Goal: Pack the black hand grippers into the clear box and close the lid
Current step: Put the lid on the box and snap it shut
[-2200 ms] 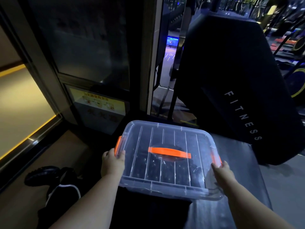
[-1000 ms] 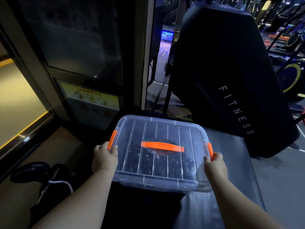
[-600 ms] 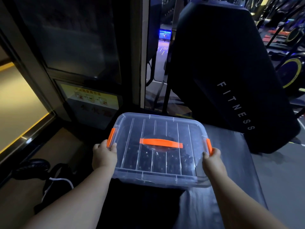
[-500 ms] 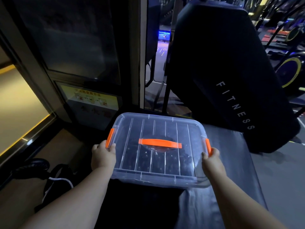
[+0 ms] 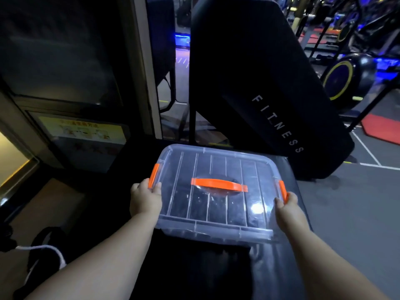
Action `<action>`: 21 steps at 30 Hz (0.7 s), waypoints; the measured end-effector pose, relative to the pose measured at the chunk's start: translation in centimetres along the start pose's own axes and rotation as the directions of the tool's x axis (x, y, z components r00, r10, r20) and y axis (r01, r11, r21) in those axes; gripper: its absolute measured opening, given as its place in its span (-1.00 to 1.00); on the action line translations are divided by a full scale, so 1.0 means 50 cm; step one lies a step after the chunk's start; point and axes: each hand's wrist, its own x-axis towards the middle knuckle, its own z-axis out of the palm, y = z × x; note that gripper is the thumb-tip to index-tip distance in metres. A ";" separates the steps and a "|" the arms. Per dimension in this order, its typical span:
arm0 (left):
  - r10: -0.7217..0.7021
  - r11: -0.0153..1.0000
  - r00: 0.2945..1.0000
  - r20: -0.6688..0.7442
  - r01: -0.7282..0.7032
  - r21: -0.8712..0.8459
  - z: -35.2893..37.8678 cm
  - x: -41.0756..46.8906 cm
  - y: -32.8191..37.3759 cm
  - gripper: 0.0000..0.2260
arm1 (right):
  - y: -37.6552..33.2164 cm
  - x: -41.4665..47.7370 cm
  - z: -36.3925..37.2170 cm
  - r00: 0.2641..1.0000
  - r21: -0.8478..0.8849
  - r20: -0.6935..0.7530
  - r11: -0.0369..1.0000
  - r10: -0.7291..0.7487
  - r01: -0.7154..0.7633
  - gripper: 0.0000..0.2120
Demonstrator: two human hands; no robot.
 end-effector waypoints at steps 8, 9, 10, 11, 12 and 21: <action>0.053 0.998 0.998 0.014 -0.053 0.035 0.072 -0.044 0.043 -0.70 | 0.062 0.044 -0.055 1.000 -0.006 -0.011 1.000 0.019 -0.020 -0.71; 0.051 0.998 0.999 0.014 -0.052 0.043 0.072 -0.044 0.043 -0.69 | 0.060 0.043 -0.056 1.000 -0.011 -0.005 1.000 0.026 -0.026 -0.71; 0.051 0.997 0.999 0.014 -0.052 0.053 0.072 -0.044 0.043 -0.68 | 0.060 0.044 -0.056 1.000 -0.017 -0.001 0.999 0.031 -0.031 -0.70; 0.049 0.997 0.999 0.015 -0.050 0.063 0.071 -0.044 0.044 -0.66 | 0.058 0.042 -0.057 0.999 -0.020 0.006 0.999 0.042 -0.042 -0.70; 0.053 0.995 0.998 0.016 -0.054 0.078 0.071 -0.044 0.043 -0.66 | 0.060 0.042 -0.055 0.999 -0.029 0.004 0.999 0.038 -0.037 -0.69; 0.082 0.970 0.994 0.076 -0.097 0.225 0.068 -0.055 0.041 -0.64 | 0.069 0.008 -0.043 0.995 -0.029 -0.063 0.997 0.075 -0.077 -0.59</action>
